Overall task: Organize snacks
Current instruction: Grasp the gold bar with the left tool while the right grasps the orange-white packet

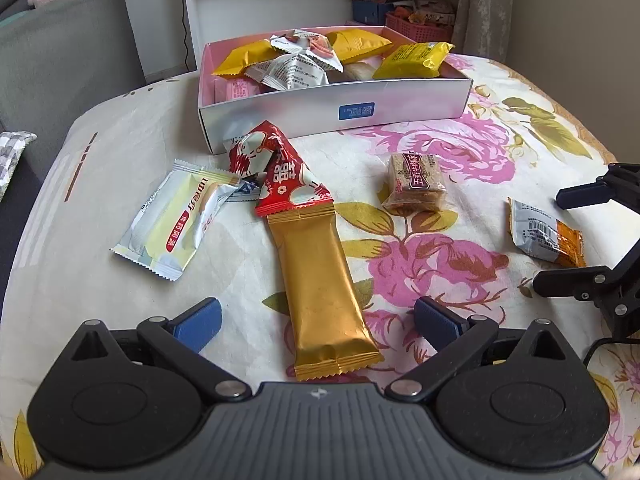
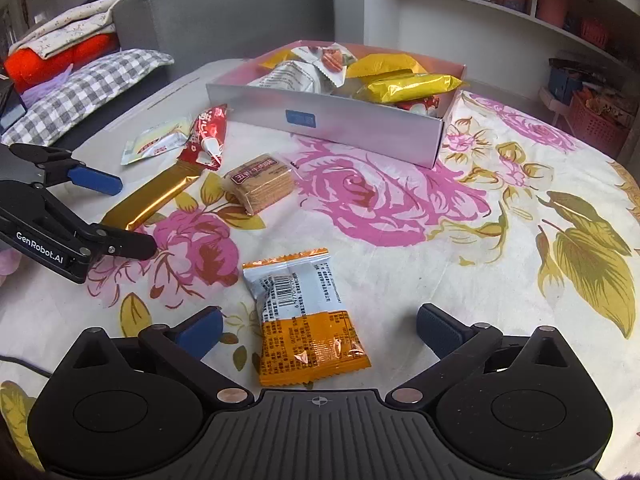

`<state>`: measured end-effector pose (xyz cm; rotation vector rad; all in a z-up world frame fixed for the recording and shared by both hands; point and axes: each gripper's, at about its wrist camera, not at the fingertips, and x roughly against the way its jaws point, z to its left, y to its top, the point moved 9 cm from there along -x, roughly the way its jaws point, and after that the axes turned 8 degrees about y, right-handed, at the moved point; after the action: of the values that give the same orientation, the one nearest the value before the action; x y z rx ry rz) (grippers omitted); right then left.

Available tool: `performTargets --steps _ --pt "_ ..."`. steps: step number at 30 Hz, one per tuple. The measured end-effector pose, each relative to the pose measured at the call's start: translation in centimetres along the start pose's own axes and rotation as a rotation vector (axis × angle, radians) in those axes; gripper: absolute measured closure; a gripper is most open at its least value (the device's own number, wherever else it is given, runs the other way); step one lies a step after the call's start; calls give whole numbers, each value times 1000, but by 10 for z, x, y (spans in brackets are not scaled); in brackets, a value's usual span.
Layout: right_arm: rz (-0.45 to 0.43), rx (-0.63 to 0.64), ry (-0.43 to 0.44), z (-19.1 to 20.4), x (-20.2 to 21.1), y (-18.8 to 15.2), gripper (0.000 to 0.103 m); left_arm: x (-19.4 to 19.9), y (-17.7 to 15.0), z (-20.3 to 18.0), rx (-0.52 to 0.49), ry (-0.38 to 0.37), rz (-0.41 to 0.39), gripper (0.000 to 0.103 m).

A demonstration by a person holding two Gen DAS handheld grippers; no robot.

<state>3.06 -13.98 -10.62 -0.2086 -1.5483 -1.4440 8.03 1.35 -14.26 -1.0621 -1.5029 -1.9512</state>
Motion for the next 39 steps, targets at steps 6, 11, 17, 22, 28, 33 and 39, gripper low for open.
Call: performTargets --steps 6,11,17,22,28,33,39 --pt "29 -1 2 0 -1 2 0 3 2 -3 -10 -19 -8 12" --pt "45 -5 1 0 -2 3 0 6 4 -7 -23 -33 -17 29" --pt "37 4 5 2 -1 6 5 7 7 -3 -4 -33 -22 49" --pt "26 19 17 8 0 9 20 6 9 2 19 -21 -22 61" --pt "18 37 36 16 3 13 47 6 11 6 38 -17 -18 74" --pt "17 52 37 21 3 15 63 8 13 8 57 -25 -10 77" --pt "6 55 34 21 5 18 65 13 15 6 63 -36 -19 77"
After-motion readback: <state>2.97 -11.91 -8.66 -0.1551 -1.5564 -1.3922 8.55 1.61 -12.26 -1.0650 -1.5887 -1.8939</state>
